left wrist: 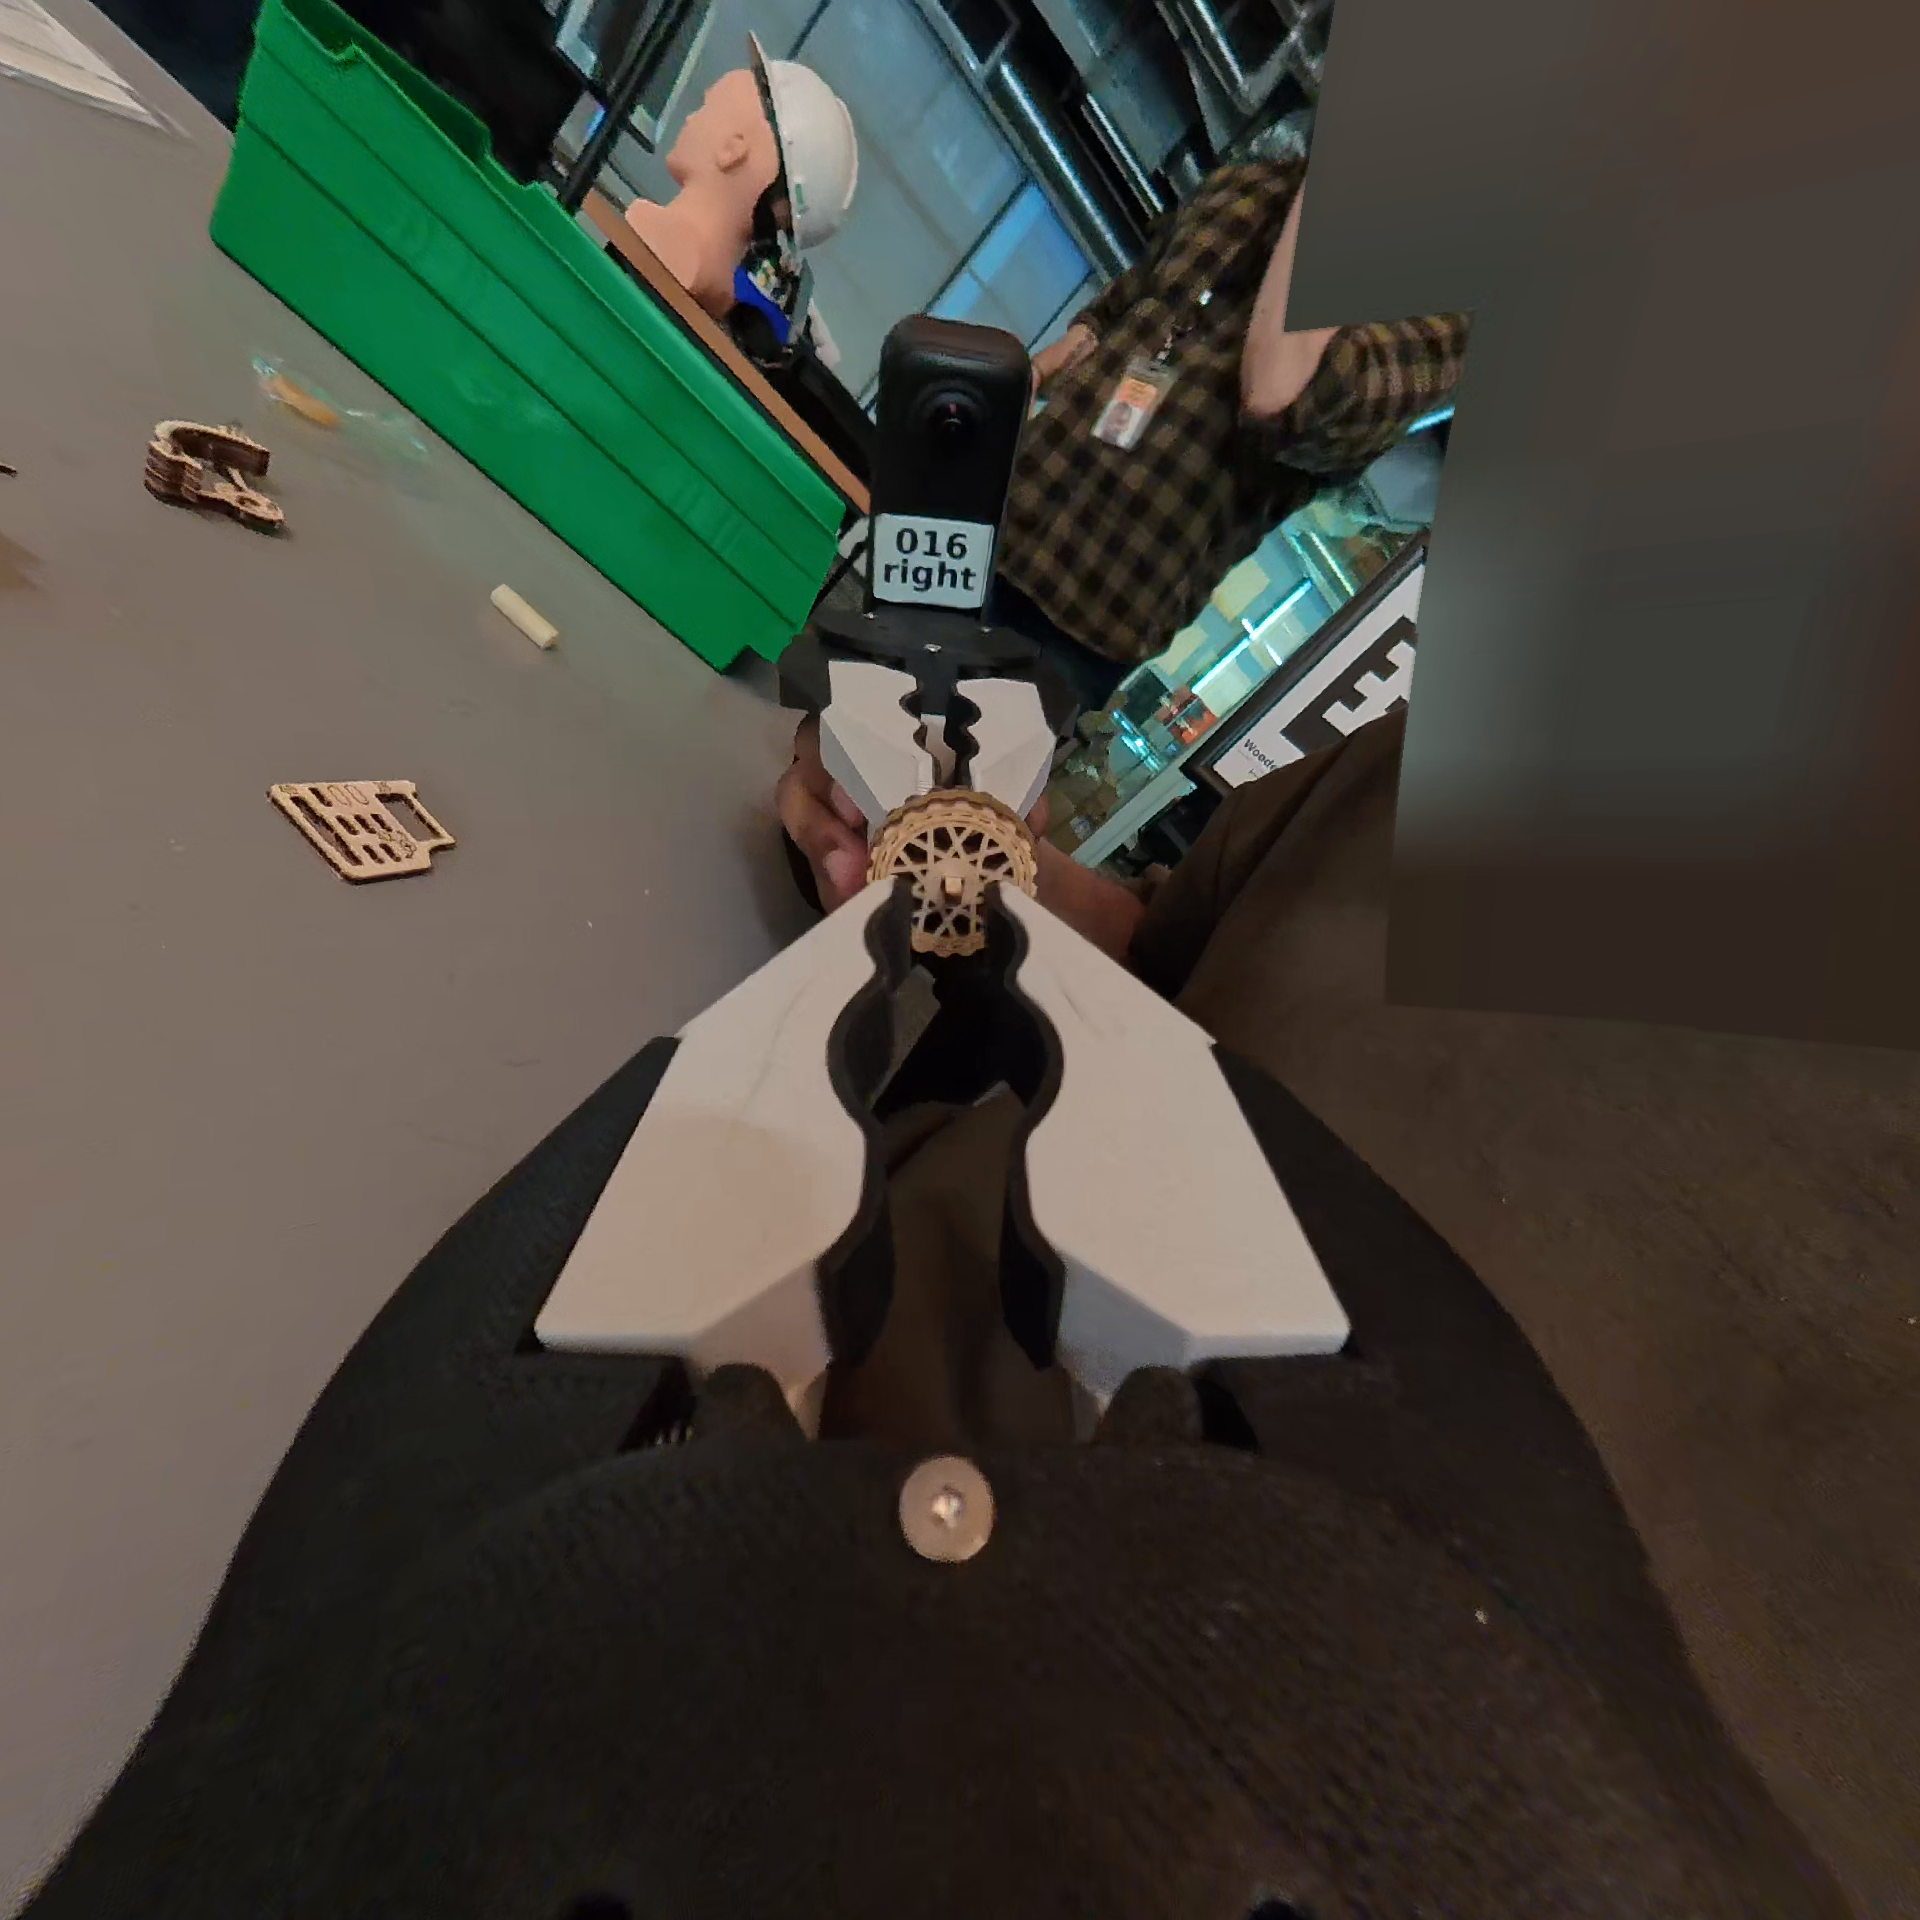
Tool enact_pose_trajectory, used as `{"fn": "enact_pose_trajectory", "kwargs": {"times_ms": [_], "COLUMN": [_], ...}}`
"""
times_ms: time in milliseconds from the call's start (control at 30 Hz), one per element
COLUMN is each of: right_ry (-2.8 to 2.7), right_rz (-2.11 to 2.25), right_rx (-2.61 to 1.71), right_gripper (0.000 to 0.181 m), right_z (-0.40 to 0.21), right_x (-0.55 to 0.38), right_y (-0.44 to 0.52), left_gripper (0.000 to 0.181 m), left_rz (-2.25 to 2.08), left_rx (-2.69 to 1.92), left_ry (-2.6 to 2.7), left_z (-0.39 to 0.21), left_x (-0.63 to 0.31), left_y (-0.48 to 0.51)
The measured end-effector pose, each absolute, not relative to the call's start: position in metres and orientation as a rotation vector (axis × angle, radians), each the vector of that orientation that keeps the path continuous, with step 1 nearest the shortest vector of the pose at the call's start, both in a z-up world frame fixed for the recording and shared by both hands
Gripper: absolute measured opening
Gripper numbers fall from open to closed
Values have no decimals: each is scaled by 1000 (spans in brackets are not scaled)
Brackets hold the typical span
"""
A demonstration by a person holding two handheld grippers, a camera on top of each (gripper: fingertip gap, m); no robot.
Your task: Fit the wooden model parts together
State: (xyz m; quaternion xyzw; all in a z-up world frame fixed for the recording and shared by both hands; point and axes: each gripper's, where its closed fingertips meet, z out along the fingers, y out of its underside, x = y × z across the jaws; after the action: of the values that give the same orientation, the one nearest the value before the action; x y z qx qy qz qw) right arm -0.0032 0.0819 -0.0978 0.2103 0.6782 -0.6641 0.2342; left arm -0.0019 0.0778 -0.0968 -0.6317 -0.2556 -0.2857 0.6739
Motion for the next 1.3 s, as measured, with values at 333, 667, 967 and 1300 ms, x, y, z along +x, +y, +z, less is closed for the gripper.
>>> {"fn": "enact_pose_trajectory", "kwargs": {"times_ms": [333, 667, 967, 1300], "right_ry": [1788, 1846, 1830, 1837], "right_rz": [-1818, -1797, -1802, -1837], "right_rx": [597, 588, 594, 597], "right_gripper": [0, 0, 0, 0], "right_z": [-97, -103, -101, -98], "right_x": [-4, 0, -1, -4], "right_y": [81, 75, 77, 78], "left_gripper": [55, 47, 41, 43], "left_rz": [-631, -540, -501, -469], "left_rx": [-1462, -1535, -1547, -1553], "left_ry": [-573, -554, -542, -537], "left_z": [-102, -110, -110, -110], "left_x": [4, 9, 7, 5], "left_y": [86, 93, 93, 91]}}
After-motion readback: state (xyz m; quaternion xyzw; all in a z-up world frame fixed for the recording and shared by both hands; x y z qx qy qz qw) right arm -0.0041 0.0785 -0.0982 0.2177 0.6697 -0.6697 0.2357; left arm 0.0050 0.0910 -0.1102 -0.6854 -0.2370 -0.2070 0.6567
